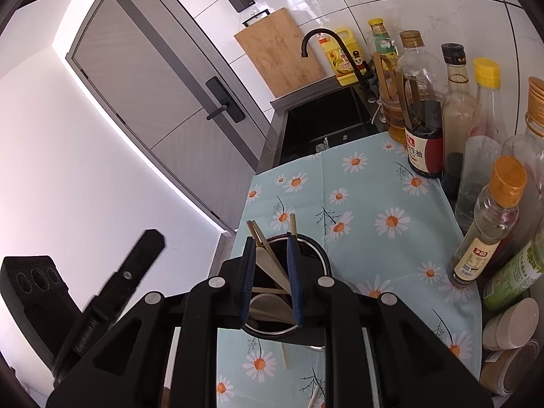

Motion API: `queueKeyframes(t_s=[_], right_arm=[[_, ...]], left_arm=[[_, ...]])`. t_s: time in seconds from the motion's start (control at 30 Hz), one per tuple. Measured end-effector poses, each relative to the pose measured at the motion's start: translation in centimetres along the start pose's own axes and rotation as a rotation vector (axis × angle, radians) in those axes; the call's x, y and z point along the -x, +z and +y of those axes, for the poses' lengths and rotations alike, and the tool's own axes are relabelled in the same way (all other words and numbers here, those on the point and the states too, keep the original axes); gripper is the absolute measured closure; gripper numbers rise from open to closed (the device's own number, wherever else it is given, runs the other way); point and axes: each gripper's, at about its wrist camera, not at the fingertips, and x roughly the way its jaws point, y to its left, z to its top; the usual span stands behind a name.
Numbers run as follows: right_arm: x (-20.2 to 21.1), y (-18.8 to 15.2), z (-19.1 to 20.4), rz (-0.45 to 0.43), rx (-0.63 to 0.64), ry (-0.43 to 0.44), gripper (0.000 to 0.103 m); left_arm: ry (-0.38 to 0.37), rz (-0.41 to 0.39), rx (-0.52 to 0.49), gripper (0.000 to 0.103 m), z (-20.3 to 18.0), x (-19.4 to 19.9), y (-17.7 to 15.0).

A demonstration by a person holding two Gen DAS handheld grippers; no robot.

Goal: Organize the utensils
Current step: 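Open both tools to drop the spatula and chopstick into the holder, then grasp a wooden chopstick with the left tool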

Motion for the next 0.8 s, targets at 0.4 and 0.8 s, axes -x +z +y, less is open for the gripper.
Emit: queueKeyframes(t_s=[0.4,0.8], right_arm=[[1.5,-0.7,1.5,-0.003,0.034,-0.010,0.079],[2.1,-3.2,1.3,0.032,0.035,-0.025,0.078]], left_arm=[[0.102,0.021,0.115,0.059,6.6,3.9,-0.7],[0.345,0.403,0.173,0.059,15.4,2.9,-7.6]])
